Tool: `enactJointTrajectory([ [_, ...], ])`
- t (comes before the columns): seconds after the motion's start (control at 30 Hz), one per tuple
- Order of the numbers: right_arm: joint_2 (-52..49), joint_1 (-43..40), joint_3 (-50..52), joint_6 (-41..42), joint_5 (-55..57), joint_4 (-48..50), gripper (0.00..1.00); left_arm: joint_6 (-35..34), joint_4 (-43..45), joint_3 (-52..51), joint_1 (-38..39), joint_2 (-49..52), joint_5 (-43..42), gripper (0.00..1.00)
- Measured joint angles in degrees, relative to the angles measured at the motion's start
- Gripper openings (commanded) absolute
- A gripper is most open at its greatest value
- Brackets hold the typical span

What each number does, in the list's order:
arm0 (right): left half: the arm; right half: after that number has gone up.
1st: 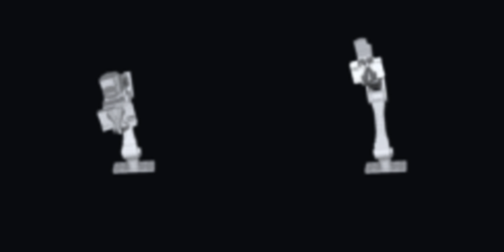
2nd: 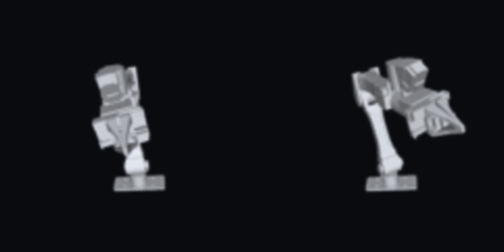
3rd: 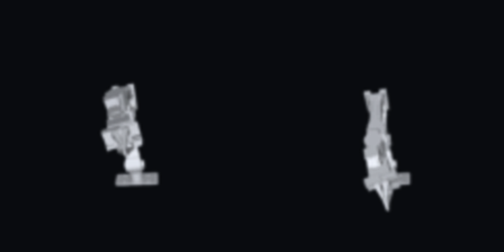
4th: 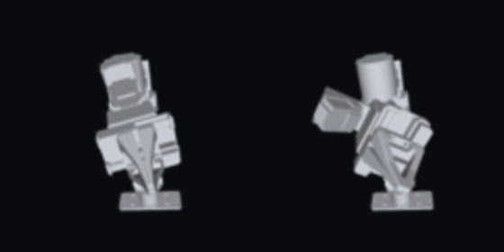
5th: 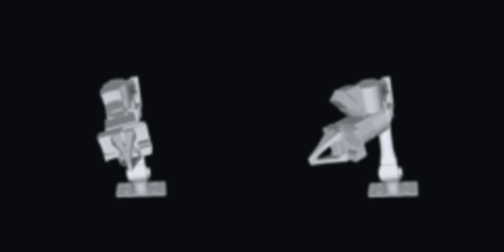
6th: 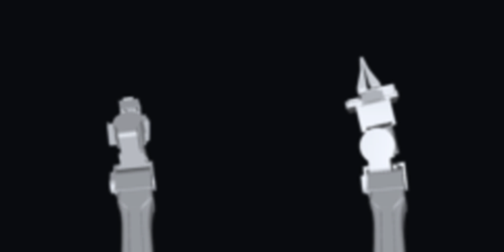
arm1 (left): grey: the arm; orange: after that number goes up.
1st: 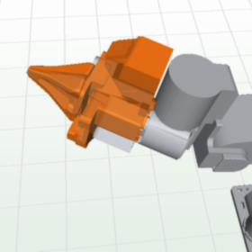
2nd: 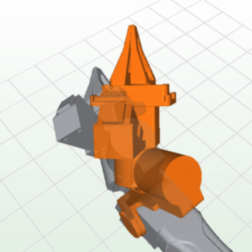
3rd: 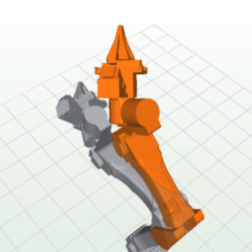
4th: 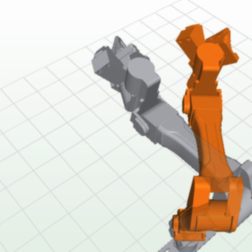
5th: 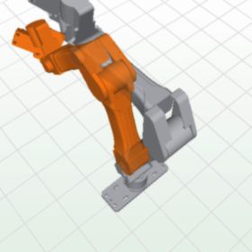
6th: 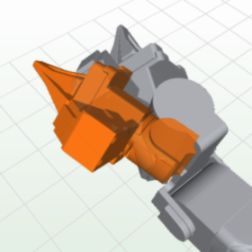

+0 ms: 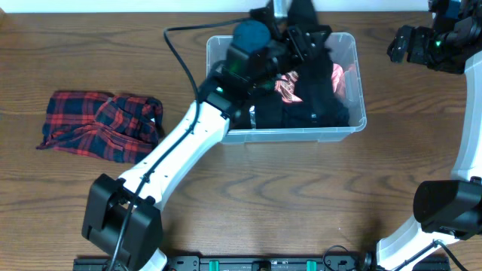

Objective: Pack container
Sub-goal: 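Lay the black garment over the bin contents with the left gripper, then push the black garment down into the bin with the left gripper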

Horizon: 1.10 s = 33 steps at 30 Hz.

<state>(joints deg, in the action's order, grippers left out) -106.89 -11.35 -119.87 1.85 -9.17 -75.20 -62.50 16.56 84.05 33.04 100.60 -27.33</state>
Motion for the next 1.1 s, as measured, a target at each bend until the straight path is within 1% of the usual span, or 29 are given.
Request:
enactJointTrajectory([
  [0.2,0.00,0.00,0.00,0.02,0.00,0.00,0.99,0.76,-0.28,0.00,-3.58,-0.11,-4.57,0.32],
  [0.33,0.00,0.00,0.00,0.02,0.00,0.00,0.99,3.45,-3.80,0.00,-5.60,-1.88,-5.97,0.32],
  [0.4,0.00,0.00,0.00,0.02,0.02,0.02,0.99,6.54,-7.48,0.00,-6.43,-4.24,-5.46,0.32],
  [0.5,0.00,0.00,0.00,0.00,0.04,0.02,0.99,12.17,-14.16,0.04,-6.78,-9.31,-2.60,0.32],
  [0.57,0.00,0.00,0.00,0.02,0.02,0.00,0.99,17.77,-20.09,0.31,-6.47,-13.42,0.94,0.32],
  [0.63,0.00,0.00,0.00,0.02,0.02,-0.02,0.99,23.63,-26.27,0.63,-5.90,-17.11,5.46,0.33],
  [0.77,0.00,0.00,0.00,0.02,0.02,0.00,0.99,35.65,-34.47,1.14,-5.11,-20.31,14.91,0.32],
  [0.9,0.00,0.00,0.00,0.02,0.02,-0.02,0.99,47.17,-37.03,1.18,-5.05,-17.81,21.88,0.33],
  [1.1,0.00,0.00,0.00,0.02,0.02,-0.02,0.99,59.08,-36.24,1.18,-5.05,-10.21,29.44,0.33],
])
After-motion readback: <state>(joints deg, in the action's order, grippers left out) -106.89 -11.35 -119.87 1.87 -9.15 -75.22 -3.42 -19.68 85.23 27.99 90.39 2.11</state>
